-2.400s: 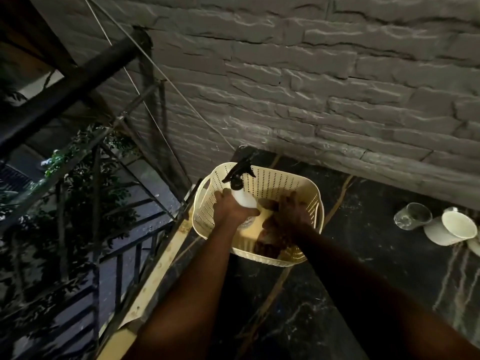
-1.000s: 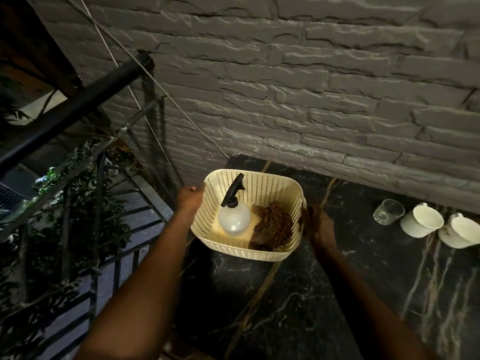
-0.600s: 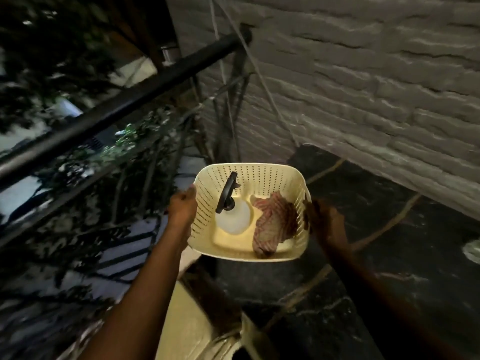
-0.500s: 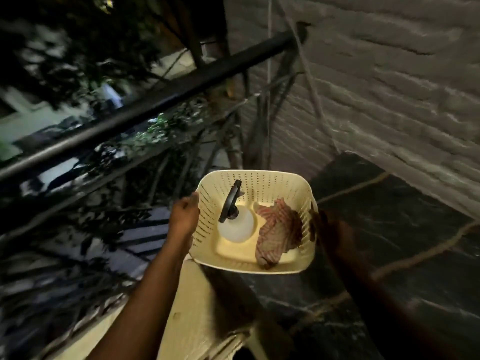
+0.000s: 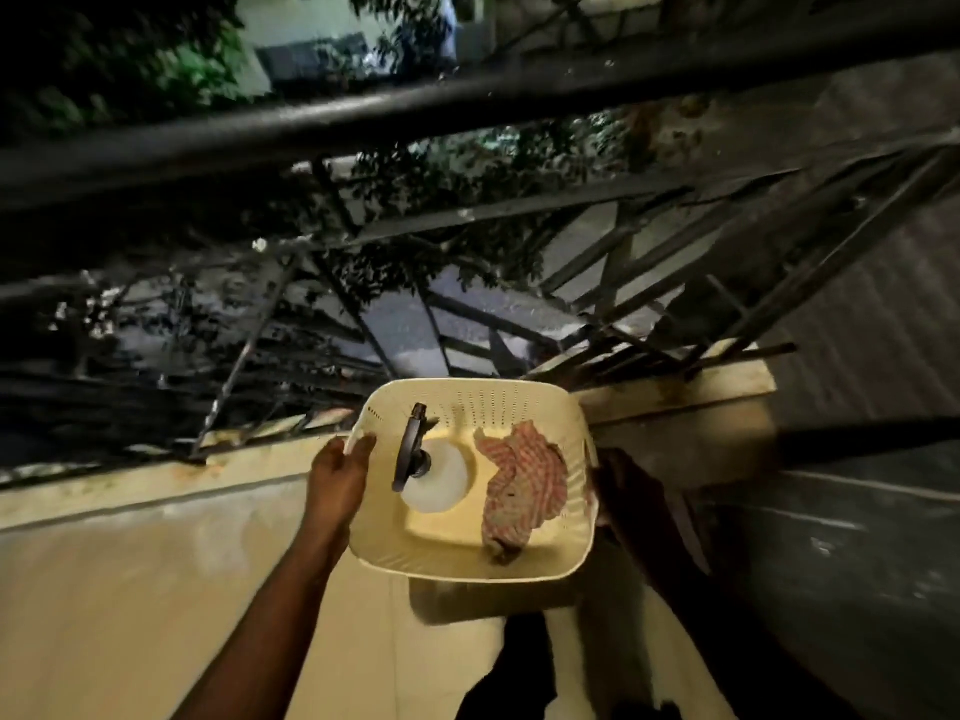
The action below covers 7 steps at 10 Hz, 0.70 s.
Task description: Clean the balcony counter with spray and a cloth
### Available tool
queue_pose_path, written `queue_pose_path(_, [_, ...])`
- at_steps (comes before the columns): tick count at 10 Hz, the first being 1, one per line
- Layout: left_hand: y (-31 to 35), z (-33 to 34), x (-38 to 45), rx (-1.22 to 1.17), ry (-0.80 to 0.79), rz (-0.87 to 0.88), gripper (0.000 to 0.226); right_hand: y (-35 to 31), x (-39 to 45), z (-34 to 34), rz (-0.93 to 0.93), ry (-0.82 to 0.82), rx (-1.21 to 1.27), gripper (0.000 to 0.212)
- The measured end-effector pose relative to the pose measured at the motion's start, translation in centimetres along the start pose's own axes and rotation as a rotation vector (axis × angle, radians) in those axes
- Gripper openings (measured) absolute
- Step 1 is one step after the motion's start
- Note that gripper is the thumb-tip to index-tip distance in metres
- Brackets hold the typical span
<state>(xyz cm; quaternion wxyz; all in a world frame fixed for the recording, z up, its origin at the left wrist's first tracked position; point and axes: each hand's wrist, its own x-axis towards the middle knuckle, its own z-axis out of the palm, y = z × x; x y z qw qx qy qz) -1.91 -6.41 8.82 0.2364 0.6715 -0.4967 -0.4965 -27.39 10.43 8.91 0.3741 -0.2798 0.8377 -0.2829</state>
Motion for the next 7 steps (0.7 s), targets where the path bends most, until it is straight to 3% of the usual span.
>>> queue_pose_path(2, [-8.7, 2.4, 2.0, 0.037, 0.067, -0.123, 0.037, 1.5, 3.7, 5.5, 0.093, -0.147, -0.216, 0.029])
queue_pose_path(3, [-11.3, 3.1, 2.3, -0.010, 0.082, -0.197, 0.040, 2.1, 4.6, 6.6, 0.172, -0.163, -0.171, 0.031])
queue_pose_path(5, [-14.1, 2.4, 2.6, -0.032, -0.009, -0.210, 0.022, 10.9, 9.1, 9.7, 0.190, -0.178, -0.100, 0.063])
queue_pose_path(6, [-13.8, 2.1, 2.4, 0.038, -0.038, -0.198, 0.022, 6.8, 7.0, 8.9, 0.168, -0.199, -0.166, 0.044])
queue_pose_path(7, [-13.2, 1.7, 2.2, 0.171, 0.047, -0.107, 0.027, 5.0, 6.1, 8.1, 0.120, -0.151, -0.258, 0.041])
